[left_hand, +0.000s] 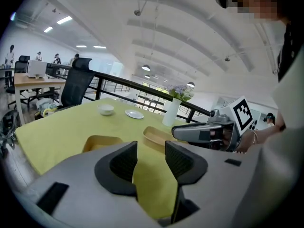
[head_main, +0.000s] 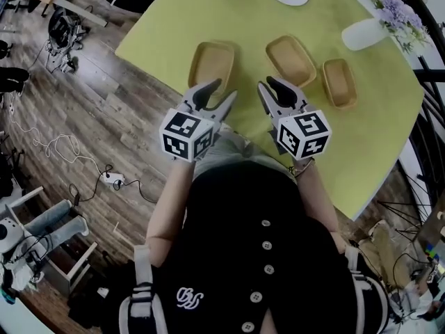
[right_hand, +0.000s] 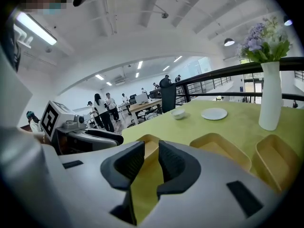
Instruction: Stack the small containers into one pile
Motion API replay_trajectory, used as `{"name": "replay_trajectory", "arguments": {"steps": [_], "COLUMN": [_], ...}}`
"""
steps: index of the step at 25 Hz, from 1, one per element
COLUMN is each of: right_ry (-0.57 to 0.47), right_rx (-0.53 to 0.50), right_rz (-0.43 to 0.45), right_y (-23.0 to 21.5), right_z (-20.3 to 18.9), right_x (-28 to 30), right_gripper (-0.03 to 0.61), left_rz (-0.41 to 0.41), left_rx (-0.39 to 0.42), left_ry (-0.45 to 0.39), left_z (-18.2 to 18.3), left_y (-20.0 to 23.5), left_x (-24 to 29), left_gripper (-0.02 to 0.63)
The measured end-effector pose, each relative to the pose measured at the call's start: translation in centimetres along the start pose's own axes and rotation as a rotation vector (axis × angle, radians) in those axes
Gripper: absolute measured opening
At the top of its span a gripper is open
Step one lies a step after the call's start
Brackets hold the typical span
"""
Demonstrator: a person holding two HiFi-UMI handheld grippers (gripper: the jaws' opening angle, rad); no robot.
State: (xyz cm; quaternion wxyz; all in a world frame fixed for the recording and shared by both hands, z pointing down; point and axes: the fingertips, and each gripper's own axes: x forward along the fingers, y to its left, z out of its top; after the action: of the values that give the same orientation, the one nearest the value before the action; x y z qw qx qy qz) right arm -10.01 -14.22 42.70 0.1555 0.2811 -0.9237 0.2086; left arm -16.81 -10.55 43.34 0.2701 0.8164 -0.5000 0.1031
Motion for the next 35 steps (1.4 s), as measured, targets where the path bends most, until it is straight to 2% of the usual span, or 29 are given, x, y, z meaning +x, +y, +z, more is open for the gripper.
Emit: {"name": "replay_trajectory", "arguments": {"steps": [17,23,35], "right_ry": [0.172,0.187,0.213], "right_rx": [-0.001,0.084,0.286], "right_rz": [0.044,-0.021,-0.101], "right_y": [1.9,0.7,0.3], "right_z": [-3.0,-4.3,-7.0], "right_x": [7.7,10.3,12.0], "right_gripper": [0.097,0.098,0.098], "left_rz": [0.079,0.102,0.053], "left_rx": [-0.107,-0.151,-0.17], "left_ry": [-0.026,-0.017,0.024], "left_z": [-0.8,-2.1,-3.8], "left_y": [6.9,8.6,9.9], "left_x": [-1.8,-2.3,-2.5], "left_gripper": [0.181,0.181,0.18]}}
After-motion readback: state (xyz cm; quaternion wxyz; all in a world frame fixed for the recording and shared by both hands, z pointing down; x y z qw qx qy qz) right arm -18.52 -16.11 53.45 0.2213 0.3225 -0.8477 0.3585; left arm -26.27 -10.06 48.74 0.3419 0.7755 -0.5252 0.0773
